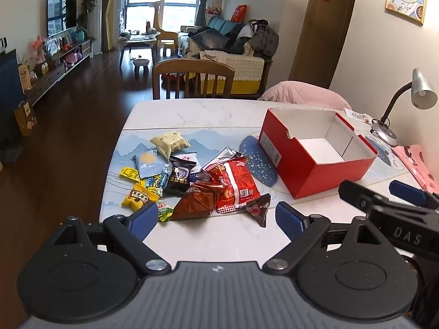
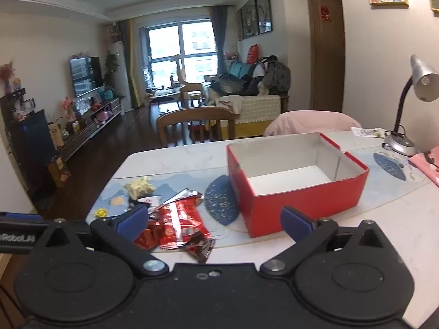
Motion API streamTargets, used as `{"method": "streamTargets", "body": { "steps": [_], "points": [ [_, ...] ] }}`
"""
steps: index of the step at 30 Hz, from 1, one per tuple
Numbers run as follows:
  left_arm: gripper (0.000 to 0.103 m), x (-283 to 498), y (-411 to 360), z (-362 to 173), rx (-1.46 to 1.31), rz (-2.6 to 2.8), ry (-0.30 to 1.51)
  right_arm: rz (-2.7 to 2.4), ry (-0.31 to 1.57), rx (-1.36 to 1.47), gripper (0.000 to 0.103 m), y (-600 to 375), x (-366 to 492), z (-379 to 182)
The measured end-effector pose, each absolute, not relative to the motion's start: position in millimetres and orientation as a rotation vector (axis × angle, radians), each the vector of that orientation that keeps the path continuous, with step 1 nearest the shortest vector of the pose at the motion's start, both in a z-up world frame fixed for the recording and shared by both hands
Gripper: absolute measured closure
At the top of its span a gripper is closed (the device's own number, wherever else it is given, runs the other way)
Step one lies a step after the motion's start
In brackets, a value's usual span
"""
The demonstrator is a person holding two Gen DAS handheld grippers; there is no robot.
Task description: Organize snacks
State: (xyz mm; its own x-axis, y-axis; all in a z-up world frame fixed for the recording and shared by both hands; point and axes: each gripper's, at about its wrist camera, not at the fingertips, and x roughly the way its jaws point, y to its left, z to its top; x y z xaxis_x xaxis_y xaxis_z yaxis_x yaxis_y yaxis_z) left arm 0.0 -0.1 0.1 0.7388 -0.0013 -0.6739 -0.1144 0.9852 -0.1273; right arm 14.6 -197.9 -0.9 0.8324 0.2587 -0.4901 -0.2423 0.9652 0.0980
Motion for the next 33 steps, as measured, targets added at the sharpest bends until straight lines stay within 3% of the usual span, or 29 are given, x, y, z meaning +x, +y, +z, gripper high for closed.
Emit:
{"method": "streamTargets", "body": {
  "steps": [33],
  "points": [
    [0.010,-24,11,21,-0.177,0.102,0.652,0.324,0.468,-0.003,0.000,-183,4,13]
  ]
}}
